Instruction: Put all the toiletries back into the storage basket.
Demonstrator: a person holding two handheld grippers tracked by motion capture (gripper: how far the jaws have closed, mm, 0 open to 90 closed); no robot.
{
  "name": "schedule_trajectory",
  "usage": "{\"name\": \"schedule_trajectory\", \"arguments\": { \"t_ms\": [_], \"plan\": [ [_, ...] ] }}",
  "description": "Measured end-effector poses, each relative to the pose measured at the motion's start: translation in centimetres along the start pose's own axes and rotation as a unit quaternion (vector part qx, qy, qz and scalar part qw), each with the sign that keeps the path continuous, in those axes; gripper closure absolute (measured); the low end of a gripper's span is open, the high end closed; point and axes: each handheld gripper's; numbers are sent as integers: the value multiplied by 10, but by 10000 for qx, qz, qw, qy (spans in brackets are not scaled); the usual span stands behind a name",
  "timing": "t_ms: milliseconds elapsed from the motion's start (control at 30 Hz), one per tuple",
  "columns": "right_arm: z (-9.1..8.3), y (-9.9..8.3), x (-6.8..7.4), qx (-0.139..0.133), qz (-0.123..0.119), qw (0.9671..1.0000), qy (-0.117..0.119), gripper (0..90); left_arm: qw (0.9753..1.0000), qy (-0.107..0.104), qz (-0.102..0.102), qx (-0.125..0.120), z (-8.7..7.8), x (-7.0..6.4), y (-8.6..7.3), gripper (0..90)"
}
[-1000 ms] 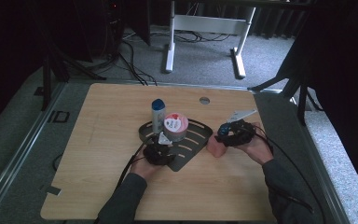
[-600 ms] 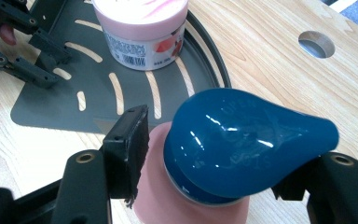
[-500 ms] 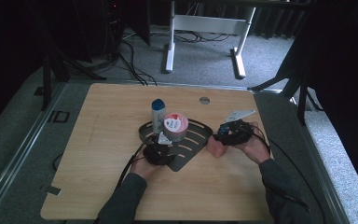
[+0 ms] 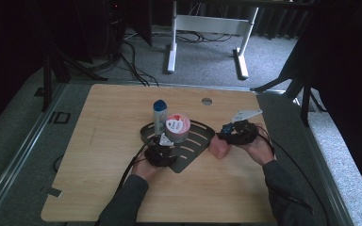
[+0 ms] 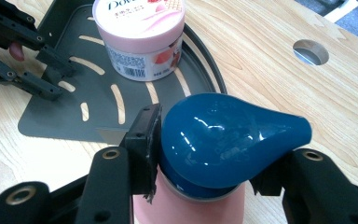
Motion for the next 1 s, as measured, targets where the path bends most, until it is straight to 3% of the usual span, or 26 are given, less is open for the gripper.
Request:
{"name": "schedule_trajectory", "arguments": {
  "t_ms": [1000],
  "plan": [
    [-8,-1,12,94,-227,9996,159,529,10000,-2,4,0,0,0,0,590]
  ]
}}
Point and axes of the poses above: each handheld gripper's, and its own axes: z roughly forward along the jaws, y roughly out of its top, x roughly to its left, and after that the axes turned 10 degrees about -x, right-handed
